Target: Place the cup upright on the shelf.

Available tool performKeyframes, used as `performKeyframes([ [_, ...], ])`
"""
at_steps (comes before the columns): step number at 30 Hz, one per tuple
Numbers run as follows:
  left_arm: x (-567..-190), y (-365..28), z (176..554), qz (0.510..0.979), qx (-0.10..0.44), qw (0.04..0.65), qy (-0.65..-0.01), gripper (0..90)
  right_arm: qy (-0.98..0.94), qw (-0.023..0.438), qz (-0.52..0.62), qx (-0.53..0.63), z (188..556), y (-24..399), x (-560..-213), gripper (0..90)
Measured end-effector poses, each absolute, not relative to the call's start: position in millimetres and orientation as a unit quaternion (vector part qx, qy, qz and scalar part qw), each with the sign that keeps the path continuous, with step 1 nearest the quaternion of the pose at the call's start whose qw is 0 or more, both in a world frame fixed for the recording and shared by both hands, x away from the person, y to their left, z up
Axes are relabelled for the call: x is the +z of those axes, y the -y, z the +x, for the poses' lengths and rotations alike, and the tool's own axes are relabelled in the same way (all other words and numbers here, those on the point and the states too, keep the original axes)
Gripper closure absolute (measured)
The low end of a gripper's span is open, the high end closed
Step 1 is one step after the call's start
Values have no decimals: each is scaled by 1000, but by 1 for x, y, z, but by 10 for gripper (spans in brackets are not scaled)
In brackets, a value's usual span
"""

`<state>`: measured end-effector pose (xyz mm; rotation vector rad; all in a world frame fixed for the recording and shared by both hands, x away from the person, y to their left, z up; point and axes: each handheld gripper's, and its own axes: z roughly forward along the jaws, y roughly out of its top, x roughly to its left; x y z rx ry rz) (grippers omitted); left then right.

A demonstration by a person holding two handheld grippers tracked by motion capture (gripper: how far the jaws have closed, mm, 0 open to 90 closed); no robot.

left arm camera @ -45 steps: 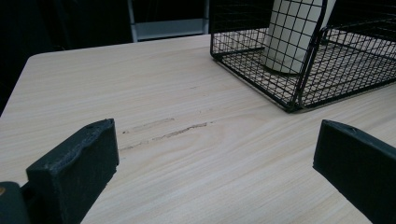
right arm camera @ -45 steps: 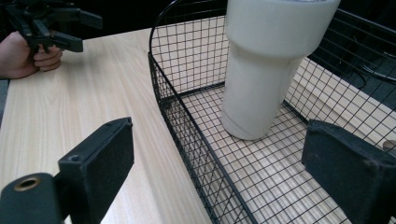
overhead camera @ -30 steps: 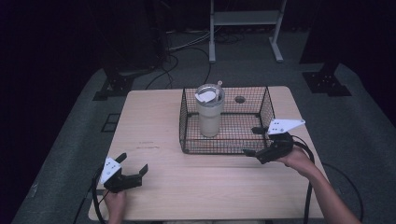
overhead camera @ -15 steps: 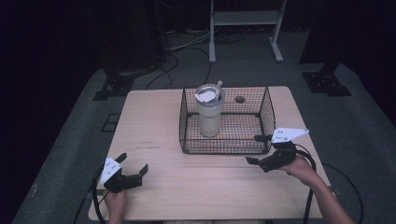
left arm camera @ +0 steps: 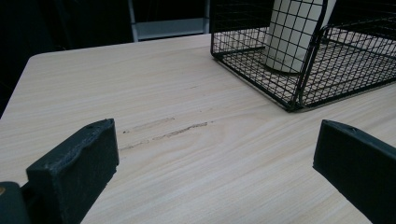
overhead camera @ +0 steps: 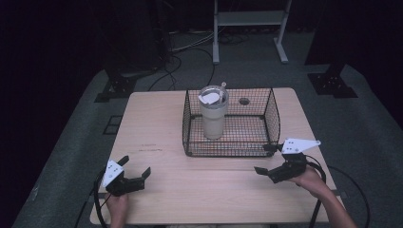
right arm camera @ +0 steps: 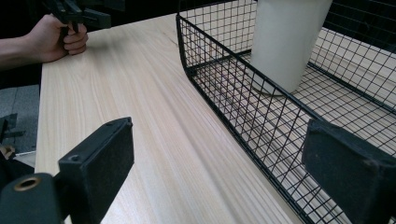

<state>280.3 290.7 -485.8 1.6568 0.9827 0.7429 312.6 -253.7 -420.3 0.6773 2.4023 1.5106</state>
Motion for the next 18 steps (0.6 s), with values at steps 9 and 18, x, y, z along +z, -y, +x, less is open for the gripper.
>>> performKeyframes([
  [9, -486, -291, 280, 689, 309, 513, -409, 0, -813, 118, 237, 519, 303, 261, -429, 88],
  [18, -486, -291, 281, 688, 309, 513, -410, 0, -810, 125, 252, 515, 294, 263, -444, 88],
])
